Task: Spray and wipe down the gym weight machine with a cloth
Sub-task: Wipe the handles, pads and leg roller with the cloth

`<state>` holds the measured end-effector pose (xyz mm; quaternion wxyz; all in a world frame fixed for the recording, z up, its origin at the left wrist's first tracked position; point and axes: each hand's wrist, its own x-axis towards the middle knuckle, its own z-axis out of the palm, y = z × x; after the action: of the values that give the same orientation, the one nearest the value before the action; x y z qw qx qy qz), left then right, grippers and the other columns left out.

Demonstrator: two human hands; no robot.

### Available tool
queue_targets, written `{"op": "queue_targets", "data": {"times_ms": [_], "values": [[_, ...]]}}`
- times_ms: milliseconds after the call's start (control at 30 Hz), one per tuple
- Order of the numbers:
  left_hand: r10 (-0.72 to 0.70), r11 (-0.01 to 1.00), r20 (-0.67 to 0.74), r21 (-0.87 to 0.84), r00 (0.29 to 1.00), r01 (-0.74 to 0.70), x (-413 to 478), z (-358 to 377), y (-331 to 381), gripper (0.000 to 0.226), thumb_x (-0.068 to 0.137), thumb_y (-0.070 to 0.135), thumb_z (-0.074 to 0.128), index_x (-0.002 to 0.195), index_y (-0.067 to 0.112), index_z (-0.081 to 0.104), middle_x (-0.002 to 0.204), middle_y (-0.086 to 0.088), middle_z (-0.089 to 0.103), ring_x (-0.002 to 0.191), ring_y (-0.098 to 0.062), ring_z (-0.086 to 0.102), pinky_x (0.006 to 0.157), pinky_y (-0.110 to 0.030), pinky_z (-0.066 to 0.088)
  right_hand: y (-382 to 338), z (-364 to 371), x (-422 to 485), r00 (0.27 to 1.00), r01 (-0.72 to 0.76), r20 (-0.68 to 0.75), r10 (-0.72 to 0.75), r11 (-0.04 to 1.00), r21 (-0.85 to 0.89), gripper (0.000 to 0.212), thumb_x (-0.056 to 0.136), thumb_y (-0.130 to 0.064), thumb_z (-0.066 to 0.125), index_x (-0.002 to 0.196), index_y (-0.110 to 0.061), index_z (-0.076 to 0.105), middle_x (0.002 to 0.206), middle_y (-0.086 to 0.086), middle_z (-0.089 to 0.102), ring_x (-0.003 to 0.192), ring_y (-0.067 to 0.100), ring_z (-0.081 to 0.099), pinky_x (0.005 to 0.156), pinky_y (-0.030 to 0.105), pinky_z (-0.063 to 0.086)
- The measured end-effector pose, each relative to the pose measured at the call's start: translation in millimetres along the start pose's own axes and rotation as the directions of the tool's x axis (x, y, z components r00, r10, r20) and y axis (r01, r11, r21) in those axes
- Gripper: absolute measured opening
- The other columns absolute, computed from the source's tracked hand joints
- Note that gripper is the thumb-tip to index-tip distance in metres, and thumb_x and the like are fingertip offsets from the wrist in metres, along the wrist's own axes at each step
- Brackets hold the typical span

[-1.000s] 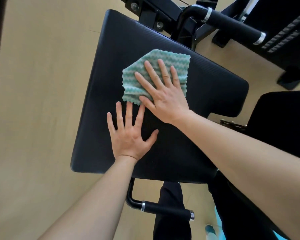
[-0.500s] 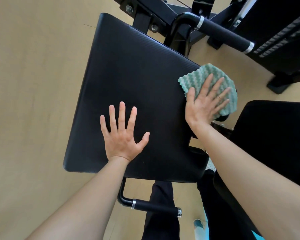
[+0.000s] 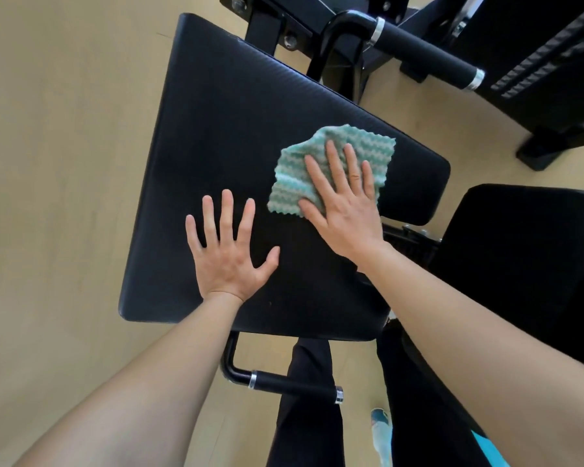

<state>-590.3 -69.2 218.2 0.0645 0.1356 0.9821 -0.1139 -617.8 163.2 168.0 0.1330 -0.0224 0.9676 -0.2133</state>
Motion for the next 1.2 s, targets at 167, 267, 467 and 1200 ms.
{"op": "queue_targets", "data": {"times_ms": [167,267,467,1200], "values": [[-0.011,1.0,0.021,0.006,1.0,0.01,-0.5,1.8,0.1,0.09,0.091,0.07,0.043,0.164,0.024,0.017,0.172,-0.012,0.008,0.158,-0.04,0.005,0.124,-0.065,0.008,38.9,-2.5,-13.6,0.891,-0.447,0.014,0.455,0.87,0.209,0.076,0.103,-0.066,0.026,0.164,-0.032,-0.005,0.172,0.007,-0.018,0.157,0.028,-0.02,0.127,0.048,-0.011],[-0.007,1.0,0.011,-0.002,1.0,0.007,-1.3,4.1,-1.2,0.089,0.092,0.069,0.042,0.164,0.023,0.018,0.172,-0.013,0.009,0.158,-0.041,0.006,0.124,-0.065,0.009,63.0,-11.4,8.1,0.757,-0.626,0.008,0.654,0.722,0.295,0.079,0.1,-0.069,0.023,0.165,-0.031,-0.001,0.172,0.011,-0.015,0.158,0.032,-0.017,0.127,0.054,-0.008],[0.0,1.0,0.004,-0.009,1.0,0.0,-0.8,4.0,-0.8,0.089,0.091,0.069,0.042,0.164,0.022,0.021,0.171,-0.014,0.011,0.158,-0.041,0.007,0.123,-0.067,0.01,50.7,-29.3,56.4,0.805,-0.57,-0.005,0.593,0.777,0.267,0.061,0.102,-0.058,0.021,0.157,-0.033,0.03,0.162,0.002,0.034,0.156,0.033,0.014,0.123,0.064,-0.005],[0.007,1.0,-0.019,0.01,1.0,-0.007,0.5,3.0,-0.3,0.096,0.083,0.069,0.055,0.162,0.021,0.029,0.168,-0.017,0.024,0.154,-0.045,0.02,0.122,-0.067,0.016,-130.3,-53.6,161.6,0.588,0.803,0.203,-0.783,0.537,-0.256,0.071,0.101,-0.07,0.021,0.164,-0.039,0.006,0.173,-0.003,0.005,0.159,0.036,-0.005,0.126,0.061,-0.007]]}}
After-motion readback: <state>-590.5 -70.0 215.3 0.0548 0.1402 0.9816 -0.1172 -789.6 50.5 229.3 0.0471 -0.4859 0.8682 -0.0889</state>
